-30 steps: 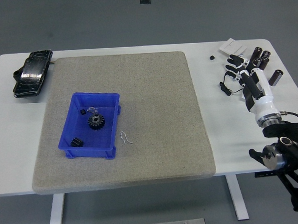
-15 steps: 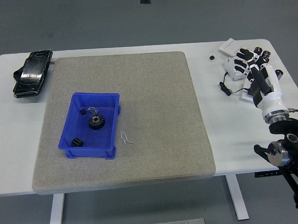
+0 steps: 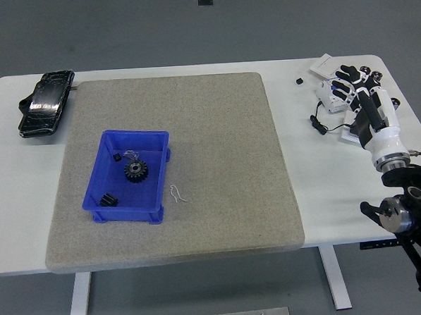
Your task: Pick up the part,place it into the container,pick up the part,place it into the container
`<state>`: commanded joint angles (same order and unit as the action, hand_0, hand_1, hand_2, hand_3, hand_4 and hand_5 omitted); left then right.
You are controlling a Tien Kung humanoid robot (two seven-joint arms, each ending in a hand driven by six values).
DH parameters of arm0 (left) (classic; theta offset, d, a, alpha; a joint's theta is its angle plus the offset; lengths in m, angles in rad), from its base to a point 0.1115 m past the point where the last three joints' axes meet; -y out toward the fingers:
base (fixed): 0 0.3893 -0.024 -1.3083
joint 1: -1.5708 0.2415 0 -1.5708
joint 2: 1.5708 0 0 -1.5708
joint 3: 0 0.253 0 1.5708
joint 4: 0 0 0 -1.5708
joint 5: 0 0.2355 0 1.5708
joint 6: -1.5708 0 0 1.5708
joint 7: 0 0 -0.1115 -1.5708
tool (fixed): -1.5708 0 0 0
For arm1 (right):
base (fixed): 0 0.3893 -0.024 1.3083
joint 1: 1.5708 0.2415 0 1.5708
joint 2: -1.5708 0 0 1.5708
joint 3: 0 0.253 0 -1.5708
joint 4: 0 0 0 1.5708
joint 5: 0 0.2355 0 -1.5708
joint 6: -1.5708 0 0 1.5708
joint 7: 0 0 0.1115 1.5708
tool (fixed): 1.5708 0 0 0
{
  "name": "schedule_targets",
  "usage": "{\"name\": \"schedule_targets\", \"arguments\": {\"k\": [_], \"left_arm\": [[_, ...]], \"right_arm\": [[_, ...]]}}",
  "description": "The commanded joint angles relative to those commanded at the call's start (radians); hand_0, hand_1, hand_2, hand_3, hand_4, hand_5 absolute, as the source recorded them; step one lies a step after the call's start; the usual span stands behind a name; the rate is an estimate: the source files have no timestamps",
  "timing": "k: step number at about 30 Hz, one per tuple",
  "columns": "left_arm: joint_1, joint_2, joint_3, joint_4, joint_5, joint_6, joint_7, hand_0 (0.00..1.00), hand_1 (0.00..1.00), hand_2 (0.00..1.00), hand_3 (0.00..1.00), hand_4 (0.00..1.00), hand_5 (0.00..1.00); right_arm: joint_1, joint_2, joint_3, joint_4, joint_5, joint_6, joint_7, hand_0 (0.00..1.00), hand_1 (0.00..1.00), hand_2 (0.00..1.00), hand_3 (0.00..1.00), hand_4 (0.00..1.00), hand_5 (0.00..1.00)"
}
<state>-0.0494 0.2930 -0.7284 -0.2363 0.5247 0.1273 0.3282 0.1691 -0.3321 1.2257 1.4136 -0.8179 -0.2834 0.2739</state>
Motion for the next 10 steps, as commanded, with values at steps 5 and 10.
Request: {"name": "schedule_targets", "arguments": {"k": [5,10], "left_arm": [[0.0,-0.003,0.0,0.0,0.0,-0.001,0.0,0.678,0.635,0.603,0.584,0.641,0.279],[0.0,-0.001,-0.002,0.0,0.002,0.0,0.0,0.678,0.635,0.603,0.584,0.641,0.279]], "right_arm": [[-0.001,-0.001,0.013,0.0,0.007,0.003,0.002,0.772,0.759,0.769,0.721,0.867,0.671],[-0.003,-0.003,0.03,0.002,0.013,0.006,0.005,0.772,0.759,0.769,0.721,0.867,0.671]]}}
